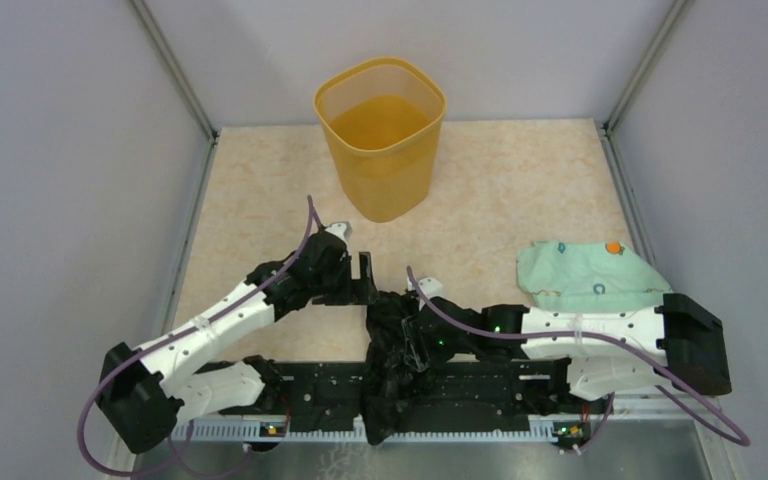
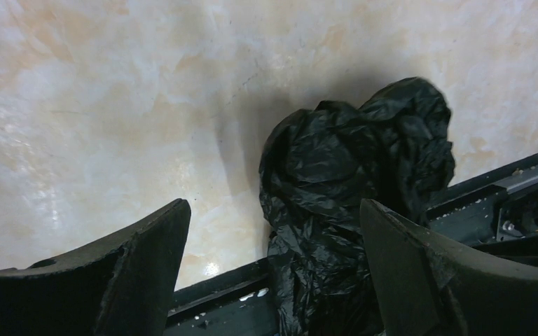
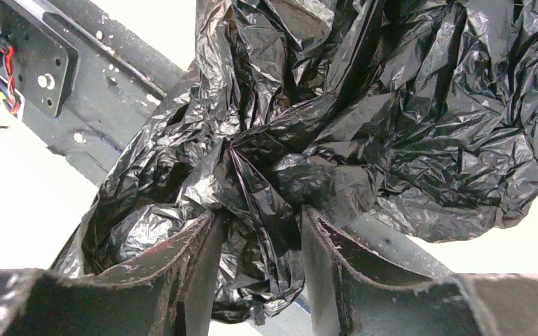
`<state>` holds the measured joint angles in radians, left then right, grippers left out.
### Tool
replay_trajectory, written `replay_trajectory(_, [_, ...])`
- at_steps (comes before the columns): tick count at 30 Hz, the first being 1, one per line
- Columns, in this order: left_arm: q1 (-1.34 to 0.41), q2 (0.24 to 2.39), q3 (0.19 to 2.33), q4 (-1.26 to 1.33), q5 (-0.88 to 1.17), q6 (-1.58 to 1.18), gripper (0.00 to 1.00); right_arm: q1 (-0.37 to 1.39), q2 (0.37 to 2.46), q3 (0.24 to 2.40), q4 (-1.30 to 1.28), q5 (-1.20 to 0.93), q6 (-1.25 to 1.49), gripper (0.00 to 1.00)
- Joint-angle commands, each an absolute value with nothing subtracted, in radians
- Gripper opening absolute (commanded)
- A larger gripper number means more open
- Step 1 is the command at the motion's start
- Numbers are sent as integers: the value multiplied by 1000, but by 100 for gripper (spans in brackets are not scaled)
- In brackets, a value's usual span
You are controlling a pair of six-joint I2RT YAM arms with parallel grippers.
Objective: Put the trash bags into the trash bin
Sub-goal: Unfold the trash bag at the center of the board.
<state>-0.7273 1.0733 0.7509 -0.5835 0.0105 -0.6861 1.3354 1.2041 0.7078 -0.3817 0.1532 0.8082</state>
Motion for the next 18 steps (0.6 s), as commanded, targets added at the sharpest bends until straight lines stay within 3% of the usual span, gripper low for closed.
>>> replay_trajectory(1, [-727,1138,704,-433,134,-752,96,1341,1184,693,-301,190,842,44])
replay_trajectory(7, [-727,1218,611,-245,232,-820,93,1343,1204,687,-288,204,857,39])
replay_trajectory(11, [-727,1257,575,-156,275,-872,86,1342,1191,696,-312,234,867,31])
replay_trajectory(15, [-727,1284,565,-96,287,-901,65,1343,1176,709,-348,259,870,19])
replay_trajectory(18, [-721,1293,590,-108,261,-896,36,1343,1167,730,-417,291,871,10])
